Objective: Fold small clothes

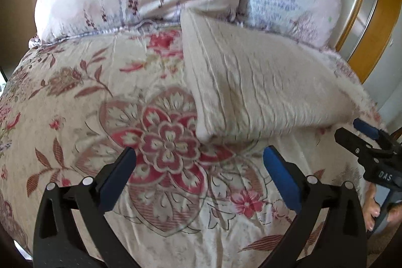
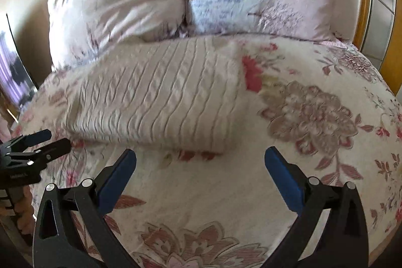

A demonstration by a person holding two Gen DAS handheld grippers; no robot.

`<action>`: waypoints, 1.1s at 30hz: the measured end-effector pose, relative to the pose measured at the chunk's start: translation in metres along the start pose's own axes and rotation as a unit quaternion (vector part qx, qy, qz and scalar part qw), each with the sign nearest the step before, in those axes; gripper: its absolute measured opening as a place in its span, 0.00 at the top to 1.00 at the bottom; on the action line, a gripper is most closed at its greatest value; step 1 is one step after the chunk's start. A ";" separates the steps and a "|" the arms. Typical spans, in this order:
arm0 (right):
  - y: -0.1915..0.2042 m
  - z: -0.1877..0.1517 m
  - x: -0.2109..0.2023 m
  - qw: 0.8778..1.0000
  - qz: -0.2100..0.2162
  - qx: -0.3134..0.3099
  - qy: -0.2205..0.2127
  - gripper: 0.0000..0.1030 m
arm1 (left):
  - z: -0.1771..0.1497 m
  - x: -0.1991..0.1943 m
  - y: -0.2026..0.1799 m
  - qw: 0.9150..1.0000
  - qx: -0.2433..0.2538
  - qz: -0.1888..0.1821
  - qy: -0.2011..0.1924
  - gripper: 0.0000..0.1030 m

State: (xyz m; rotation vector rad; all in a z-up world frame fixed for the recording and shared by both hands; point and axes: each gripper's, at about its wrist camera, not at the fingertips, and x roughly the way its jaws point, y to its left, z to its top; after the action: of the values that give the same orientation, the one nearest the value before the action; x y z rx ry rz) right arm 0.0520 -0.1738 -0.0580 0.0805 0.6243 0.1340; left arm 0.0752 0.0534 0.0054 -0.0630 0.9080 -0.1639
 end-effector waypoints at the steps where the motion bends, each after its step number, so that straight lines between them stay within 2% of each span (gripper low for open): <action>1: 0.003 -0.002 0.002 1.000 -0.002 -0.002 0.002 0.01 | -0.002 0.003 -0.003 1.000 0.005 0.007 0.004 0.02; 4: 0.009 -0.005 0.007 1.000 -0.015 -0.008 0.007 0.01 | -0.005 0.009 -0.009 1.000 0.014 0.026 0.009 0.02; 17: 0.017 -0.012 0.021 0.998 -0.036 -0.027 0.040 0.01 | -0.006 0.021 -0.021 0.997 0.030 0.060 0.024 0.02; 21: 0.017 -0.015 0.026 0.997 -0.042 -0.027 0.052 0.01 | -0.007 0.021 -0.020 0.998 0.030 0.060 0.021 0.02; 33: 0.016 -0.016 0.027 0.997 -0.045 -0.022 0.051 0.01 | -0.008 0.021 -0.020 0.998 0.029 0.059 0.019 0.02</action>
State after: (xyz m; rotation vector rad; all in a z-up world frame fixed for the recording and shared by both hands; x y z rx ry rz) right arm 0.0625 -0.1536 -0.0842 0.0022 0.7250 0.0660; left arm 0.0795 0.0302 -0.0131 0.0471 0.9427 -0.0809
